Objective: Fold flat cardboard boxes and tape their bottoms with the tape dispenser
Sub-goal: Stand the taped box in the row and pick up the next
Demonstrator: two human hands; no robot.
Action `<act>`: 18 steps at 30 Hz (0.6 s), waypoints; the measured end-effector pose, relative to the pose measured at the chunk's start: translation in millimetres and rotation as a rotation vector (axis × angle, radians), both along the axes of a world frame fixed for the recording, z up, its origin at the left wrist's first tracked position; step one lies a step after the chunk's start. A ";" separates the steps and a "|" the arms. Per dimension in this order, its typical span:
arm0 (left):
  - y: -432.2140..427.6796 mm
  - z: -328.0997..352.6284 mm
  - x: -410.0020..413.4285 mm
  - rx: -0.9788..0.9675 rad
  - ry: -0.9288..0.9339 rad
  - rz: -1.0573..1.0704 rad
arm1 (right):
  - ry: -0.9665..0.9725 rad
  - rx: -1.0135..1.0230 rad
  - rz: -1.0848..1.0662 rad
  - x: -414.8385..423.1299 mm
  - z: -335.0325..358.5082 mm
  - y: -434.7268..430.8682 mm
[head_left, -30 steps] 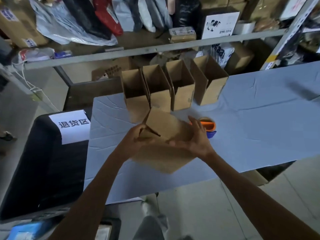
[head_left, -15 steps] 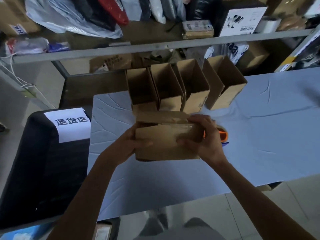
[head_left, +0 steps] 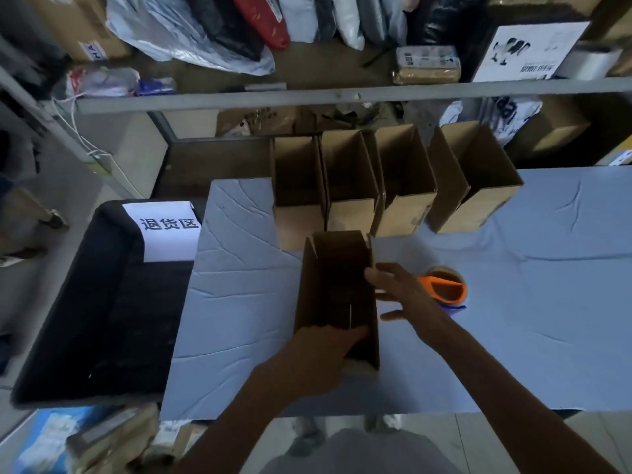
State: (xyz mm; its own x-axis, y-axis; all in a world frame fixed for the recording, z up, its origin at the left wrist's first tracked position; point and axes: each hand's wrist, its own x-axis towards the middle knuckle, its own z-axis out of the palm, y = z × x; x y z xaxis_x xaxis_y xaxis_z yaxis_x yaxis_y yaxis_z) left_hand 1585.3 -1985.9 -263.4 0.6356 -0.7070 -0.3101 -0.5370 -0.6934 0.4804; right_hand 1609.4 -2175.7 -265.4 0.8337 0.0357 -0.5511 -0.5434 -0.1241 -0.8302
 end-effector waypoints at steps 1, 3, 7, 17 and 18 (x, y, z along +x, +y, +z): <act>-6.7 2.7 -3.8 0.009 0.005 0.006 | 0.009 -0.016 -0.020 -0.2 -3.2 -1.8; -11.0 8.3 -4.1 -0.035 0.093 0.024 | -0.020 -0.084 -0.050 -2.5 -12.3 -5.8; -12.9 7.7 14.0 -0.292 0.232 0.343 | -0.092 -0.085 -0.096 -12.6 -27.2 -11.9; -29.7 -9.9 41.5 -0.261 -0.484 0.790 | -0.412 0.118 -0.219 -24.0 -39.2 -19.3; -31.1 -10.1 39.5 -0.290 -0.358 0.696 | -0.430 0.097 -0.210 -24.1 -38.8 -21.4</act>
State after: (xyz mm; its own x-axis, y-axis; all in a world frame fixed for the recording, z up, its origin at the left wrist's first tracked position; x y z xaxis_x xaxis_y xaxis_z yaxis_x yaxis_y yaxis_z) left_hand 1624.8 -2017.1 -273.5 0.9823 -0.1369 0.1277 -0.1857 -0.7983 0.5729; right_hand 1585.3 -2197.2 -304.1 0.9797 -0.1236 -0.1579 -0.1540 0.0403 -0.9873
